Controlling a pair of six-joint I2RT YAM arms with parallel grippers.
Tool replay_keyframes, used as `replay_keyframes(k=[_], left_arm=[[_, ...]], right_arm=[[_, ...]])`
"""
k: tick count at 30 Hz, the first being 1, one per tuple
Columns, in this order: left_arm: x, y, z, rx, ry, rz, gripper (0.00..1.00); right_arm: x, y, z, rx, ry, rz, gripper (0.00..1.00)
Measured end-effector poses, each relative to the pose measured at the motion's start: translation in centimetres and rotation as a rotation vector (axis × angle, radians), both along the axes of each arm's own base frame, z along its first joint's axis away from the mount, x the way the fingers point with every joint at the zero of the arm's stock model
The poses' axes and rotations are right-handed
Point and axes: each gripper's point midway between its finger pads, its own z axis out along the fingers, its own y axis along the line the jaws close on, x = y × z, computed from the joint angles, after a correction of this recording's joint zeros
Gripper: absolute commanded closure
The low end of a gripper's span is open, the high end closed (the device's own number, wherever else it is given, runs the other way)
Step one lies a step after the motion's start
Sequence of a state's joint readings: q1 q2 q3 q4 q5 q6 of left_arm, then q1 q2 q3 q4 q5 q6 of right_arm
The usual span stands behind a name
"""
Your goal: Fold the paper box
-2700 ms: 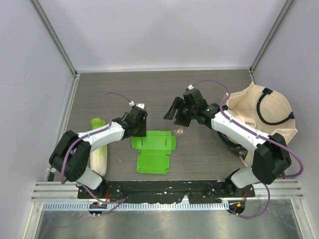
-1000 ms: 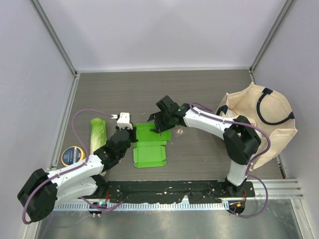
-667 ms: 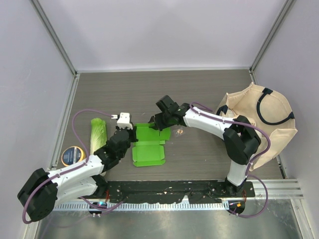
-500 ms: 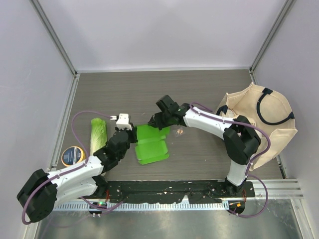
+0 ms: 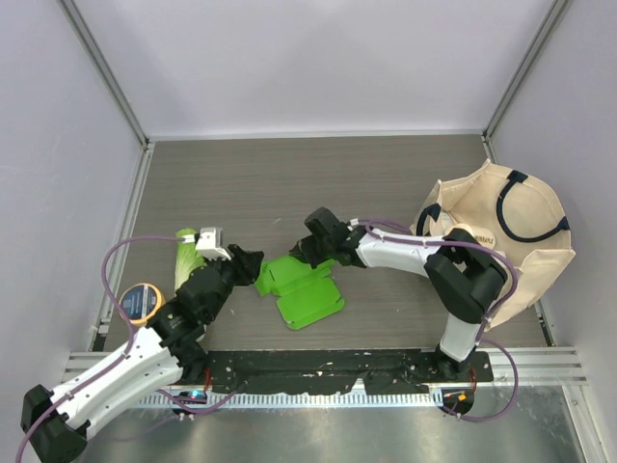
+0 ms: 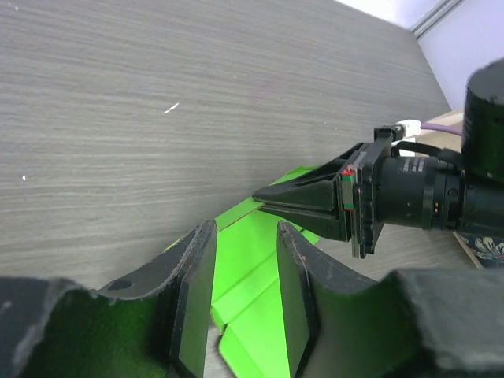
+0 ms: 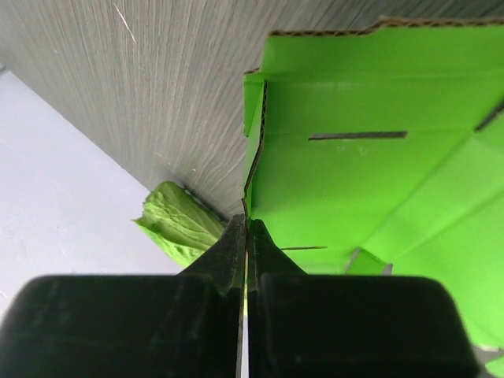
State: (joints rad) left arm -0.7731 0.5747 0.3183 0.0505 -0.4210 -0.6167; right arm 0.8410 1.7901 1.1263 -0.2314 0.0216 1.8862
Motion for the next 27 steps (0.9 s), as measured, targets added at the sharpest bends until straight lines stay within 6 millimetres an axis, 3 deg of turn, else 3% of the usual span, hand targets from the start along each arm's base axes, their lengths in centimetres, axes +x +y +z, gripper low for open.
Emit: replay_keyframes(k=[3, 6, 11, 16, 20, 24, 27], left_arm=[[-0.6, 0.1, -0.3, -0.010, 0.048, -0.007, 0.67], [-1.0, -0.3, -1.7, 0.003, 0.119, -0.023, 0.68], [-1.4, -0.7, -3.9, 0.042, 0.216, -0.034, 0.68], [-0.9, -1.1, -3.7, 0.045, 0.236, -0.038, 0.76], [-0.2, -1.5, -3.1, 0.053, 0.252, -0.031, 0.83], [0.0, -1.1, -2.7, 0.063, 0.260, -0.005, 0.76], [0.0, -0.7, -2.7, 0.058, 0.267, 0.018, 0.78]], right_arm=[[-0.5, -0.9, -0.8, -0.011, -0.084, 0.030, 1.00], [-0.4, -1.5, -0.3, 0.006, -0.209, 0.064, 1.00], [0.5, -1.4, 3.1, 0.058, -0.408, 0.095, 1.00], [1.4, -0.8, 6.2, 0.141, -0.529, 0.084, 1.00], [1.2, -0.9, 5.7, 0.174, -0.551, 0.079, 1.00], [1.1, -1.0, 4.7, 0.184, -0.560, 0.078, 1.00], [1.1, -1.0, 4.8, 0.192, -0.576, 0.080, 1.00]])
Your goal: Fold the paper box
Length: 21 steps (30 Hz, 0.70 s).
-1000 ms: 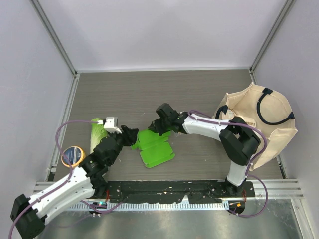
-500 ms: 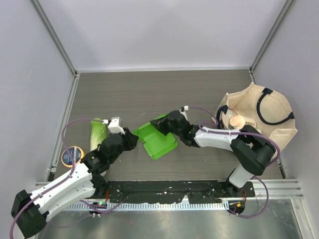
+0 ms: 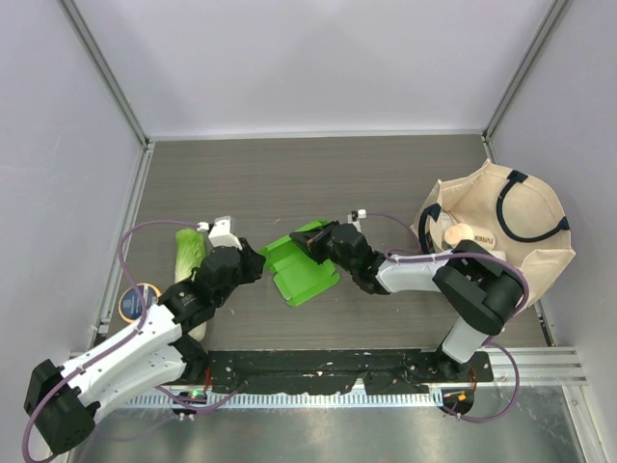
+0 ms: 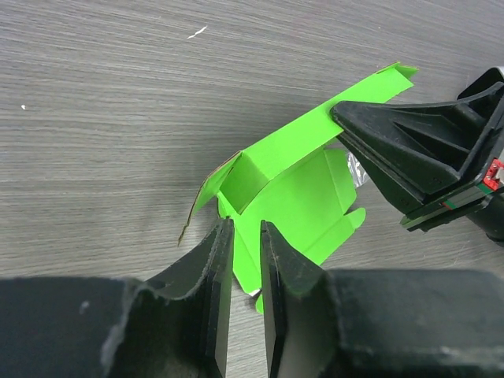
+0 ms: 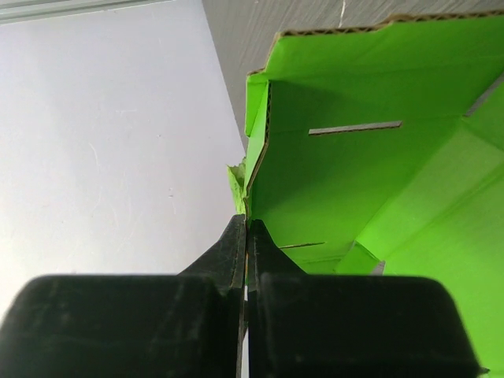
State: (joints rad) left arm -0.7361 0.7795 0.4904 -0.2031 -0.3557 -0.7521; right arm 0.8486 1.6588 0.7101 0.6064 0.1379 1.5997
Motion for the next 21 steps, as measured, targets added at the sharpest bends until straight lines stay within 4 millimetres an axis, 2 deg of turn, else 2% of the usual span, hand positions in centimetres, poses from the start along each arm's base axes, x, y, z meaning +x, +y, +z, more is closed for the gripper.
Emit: replay_keyframes(k=[4, 10, 13, 21], left_arm=[[0.1, 0.1, -0.5, 0.007, 0.015, 0.008, 0.83], [0.3, 0.0, -2.8, 0.079, 0.089, 0.010, 0.88], [0.5, 0.1, -3.0, 0.089, 0.091, 0.020, 0.87], [1.6, -0.3, -2.9, 0.123, 0.103, 0.038, 0.94]], right_arm=[[0.2, 0.2, 0.4, 0.028, -0.032, 0.003, 1.00], [0.1, 0.1, -1.8, 0.005, -0.018, 0.005, 1.00], [0.0, 0.0, -2.1, -0.003, -0.022, 0.008, 1.00], [0.1, 0.2, -2.3, 0.005, -0.037, 0.011, 1.00]])
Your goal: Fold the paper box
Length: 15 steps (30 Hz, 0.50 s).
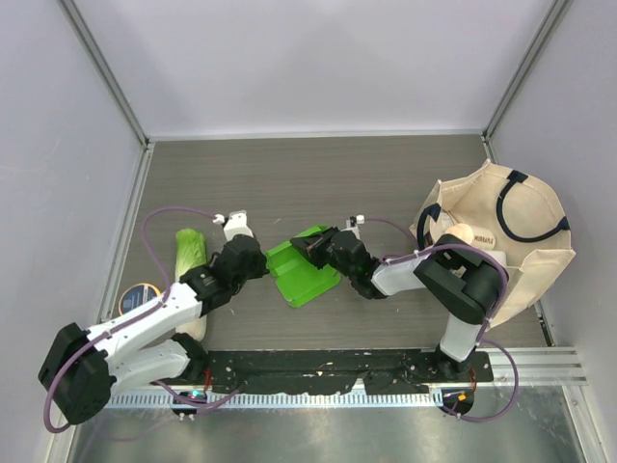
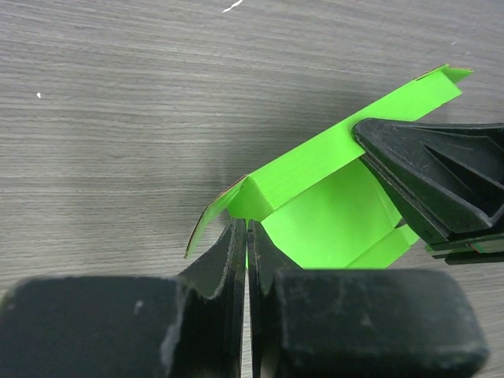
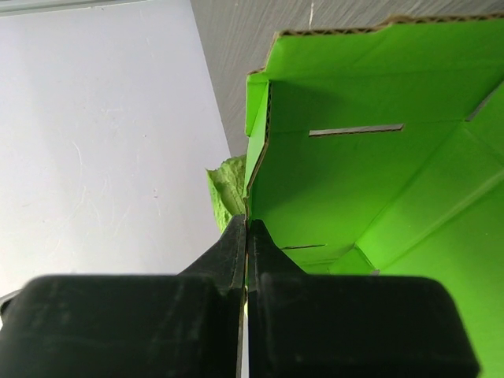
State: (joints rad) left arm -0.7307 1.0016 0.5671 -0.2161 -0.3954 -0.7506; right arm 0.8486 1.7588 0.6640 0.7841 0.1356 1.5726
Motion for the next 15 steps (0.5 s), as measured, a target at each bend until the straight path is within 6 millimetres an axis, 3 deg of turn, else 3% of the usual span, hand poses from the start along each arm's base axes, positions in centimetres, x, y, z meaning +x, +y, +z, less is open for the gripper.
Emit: replay_keyframes(k=[9, 15], left_arm=[[1.0, -0.7, -2.0, 0.088, 0.062, -0.014, 0.96], [1.4, -0.9, -2.2, 0.114, 0.061, -0.028, 0.88]], right_arm=[[0.1, 0.2, 0.1, 0.017, 0.000, 0.000, 1.00], [0.2, 0.3, 0.2, 0.040, 0.007, -0.005, 1.00]])
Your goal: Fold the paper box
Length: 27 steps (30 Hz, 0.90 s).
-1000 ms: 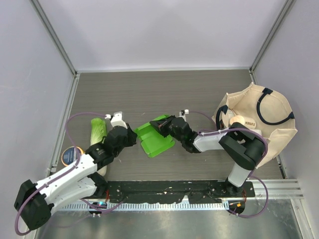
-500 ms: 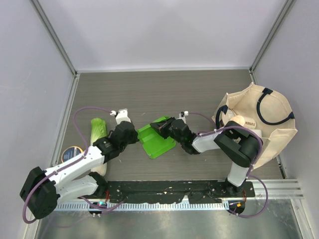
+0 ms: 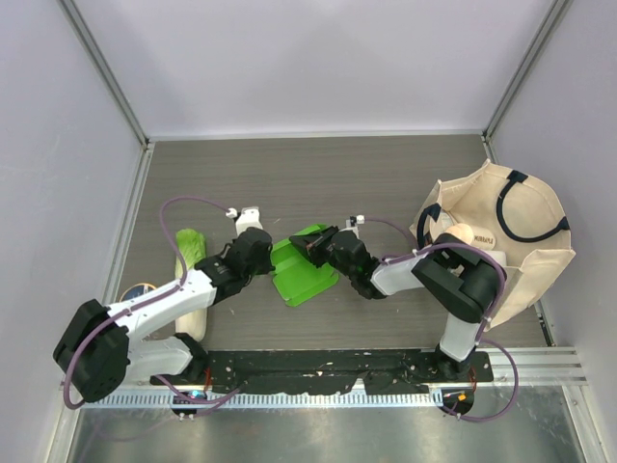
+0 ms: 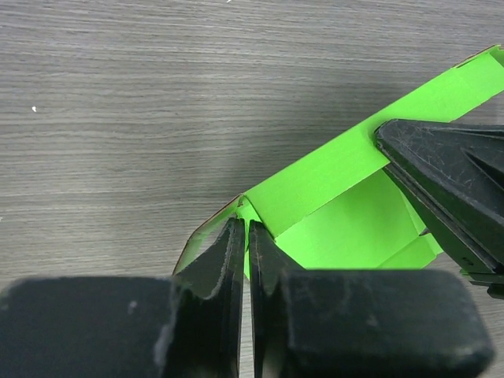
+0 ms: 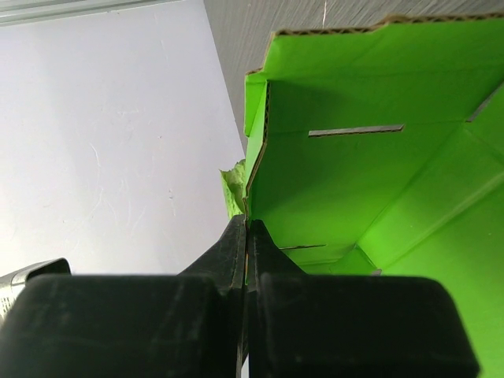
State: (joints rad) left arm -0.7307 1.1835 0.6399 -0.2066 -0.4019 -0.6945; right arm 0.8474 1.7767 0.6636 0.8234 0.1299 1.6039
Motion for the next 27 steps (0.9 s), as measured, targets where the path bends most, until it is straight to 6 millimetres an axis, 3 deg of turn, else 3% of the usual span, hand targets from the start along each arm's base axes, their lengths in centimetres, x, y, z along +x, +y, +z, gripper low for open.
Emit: replay_keyframes(k=[5, 10, 13, 19, 24, 25, 27], left_arm=[[-0.3, 0.3, 0.5, -0.007, -0.016, -0.003, 0.67], [-2.8, 1.6, 1.2, -0.092, -0.058, -0.027, 0.46], [-3.9, 2.2, 2.4, -0.163, -0.113, -0.033, 0.44], [-4.0, 3.8, 4.7, -0.234, -0.200, 0.048, 0.56], [-3.3, 5.1, 2.0, -0.108, -0.095, 0.130, 0.58], [-3.0, 5.2, 1.4, -0.079, -0.074, 0.142, 0.48], [-2.9, 5.6, 0.4, -0.042, -0.048, 0.160, 0.46]], right_arm=[[0.3, 0.0, -0.2, 0.008, 0.000, -0.005, 1.00], [0.3, 0.3, -0.6, 0.011, -0.014, 0.008, 1.00], [0.3, 0.4, -0.7, 0.001, -0.038, 0.022, 1.00], [0.2, 0.2, -0.5, -0.006, -0.082, 0.036, 1.00], [-0.2, -0.4, -0.9, -0.006, -0.088, 0.044, 1.00], [-0.3, -0.4, -0.9, -0.002, -0.091, 0.047, 1.00], [-0.3, -0.5, -0.9, 0.003, -0.095, 0.048, 1.00]])
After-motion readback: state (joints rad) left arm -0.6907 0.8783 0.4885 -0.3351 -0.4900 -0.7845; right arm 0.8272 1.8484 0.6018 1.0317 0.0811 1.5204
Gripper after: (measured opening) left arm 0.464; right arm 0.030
